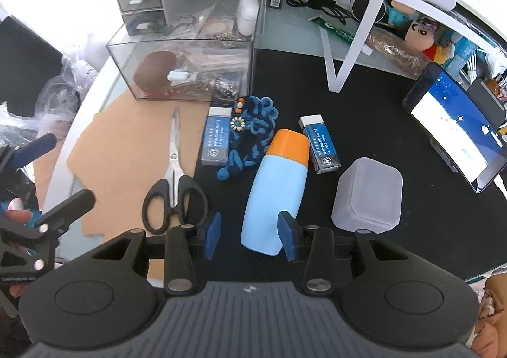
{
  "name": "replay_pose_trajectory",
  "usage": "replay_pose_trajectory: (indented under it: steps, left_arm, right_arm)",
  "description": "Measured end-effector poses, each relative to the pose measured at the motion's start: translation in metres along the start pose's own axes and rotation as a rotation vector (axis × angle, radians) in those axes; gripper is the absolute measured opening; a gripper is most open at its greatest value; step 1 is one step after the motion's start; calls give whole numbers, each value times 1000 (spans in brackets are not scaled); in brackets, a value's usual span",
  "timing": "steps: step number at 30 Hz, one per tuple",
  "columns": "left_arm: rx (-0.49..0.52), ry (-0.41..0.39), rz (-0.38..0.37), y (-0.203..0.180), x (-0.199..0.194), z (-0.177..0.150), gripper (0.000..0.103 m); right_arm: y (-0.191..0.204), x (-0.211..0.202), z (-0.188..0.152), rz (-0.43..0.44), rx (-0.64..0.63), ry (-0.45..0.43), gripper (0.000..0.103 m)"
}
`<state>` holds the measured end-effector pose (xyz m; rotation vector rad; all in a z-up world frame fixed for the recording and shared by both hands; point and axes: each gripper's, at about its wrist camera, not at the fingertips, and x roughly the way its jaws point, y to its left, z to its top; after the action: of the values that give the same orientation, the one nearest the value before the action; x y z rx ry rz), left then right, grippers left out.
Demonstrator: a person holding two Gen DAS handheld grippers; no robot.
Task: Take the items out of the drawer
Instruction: 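Open the right gripper and release the sunscreen bottle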
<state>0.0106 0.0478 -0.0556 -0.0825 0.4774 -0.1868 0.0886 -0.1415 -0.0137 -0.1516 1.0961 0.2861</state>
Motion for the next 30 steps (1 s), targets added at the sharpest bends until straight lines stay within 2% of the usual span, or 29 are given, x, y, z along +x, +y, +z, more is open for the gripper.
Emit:
replay_pose_trajectory:
  steps: [4,9,18,30]
  left_arm:
    - [13,1,1,-4,-1,0,103]
    - [21,-9,2,-8,-4,3,103]
    - [25,-15,5,-10,-7,4,103]
    - [12,-23,9,-3,-9,6,103]
  right_arm:
    - [0,-8,-5,2,0,-23,50]
    - [-4,-20,-11,-1,9,-66,65]
    - [-1,-36,-15,48,20,-173,67]
    - [15,-29,-7,111,42,-269,69]
